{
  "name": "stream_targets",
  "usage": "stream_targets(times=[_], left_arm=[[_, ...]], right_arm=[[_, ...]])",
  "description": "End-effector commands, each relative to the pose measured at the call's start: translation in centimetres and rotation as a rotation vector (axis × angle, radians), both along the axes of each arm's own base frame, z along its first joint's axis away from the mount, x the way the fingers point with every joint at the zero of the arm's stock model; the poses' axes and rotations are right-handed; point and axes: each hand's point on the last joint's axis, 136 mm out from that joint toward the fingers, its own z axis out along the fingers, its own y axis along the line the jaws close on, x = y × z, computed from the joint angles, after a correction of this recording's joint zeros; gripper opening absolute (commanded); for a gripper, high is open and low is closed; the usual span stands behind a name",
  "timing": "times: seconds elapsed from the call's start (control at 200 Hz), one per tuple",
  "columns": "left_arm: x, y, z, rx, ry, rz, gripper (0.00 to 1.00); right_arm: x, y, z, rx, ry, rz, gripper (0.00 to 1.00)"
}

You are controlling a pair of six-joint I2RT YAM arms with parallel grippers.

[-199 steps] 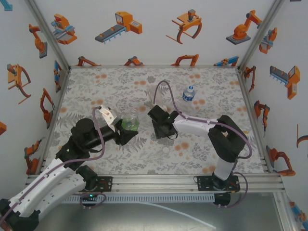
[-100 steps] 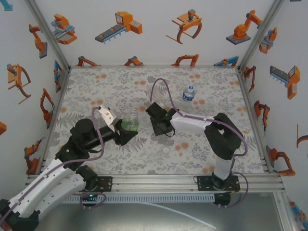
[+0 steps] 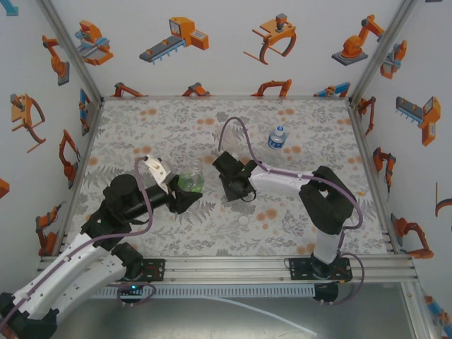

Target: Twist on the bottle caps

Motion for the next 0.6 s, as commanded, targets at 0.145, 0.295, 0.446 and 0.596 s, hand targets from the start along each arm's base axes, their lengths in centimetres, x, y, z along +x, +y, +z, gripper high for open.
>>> stream_targets(times=[0.145,0.295,0.446,0.596], left_arm=[[0.0,-0.1,0.7,-0.019,0.001,0.001,0.07],[0.0,-0.1,0.6,-0.018,0.004,-0.001,0.07],[0.0,-0.1,0.4,-0.017,0.012,0.0,0.07],[0.0,-0.1,0.5,-0.023,0.011,0.004,0.07]], right_arm=[[-4.0,2.7,-0.4,0.034,0.079,0.075,0.29],[-5.7,3.8,0.0,0.012,0.083,0.128,0.29],[-4.5,2.4,1.5,-0.056,0.005,0.077,0.34],[-4.1,2.4,2.3,-0.046,-0.02,0.07,0.37]])
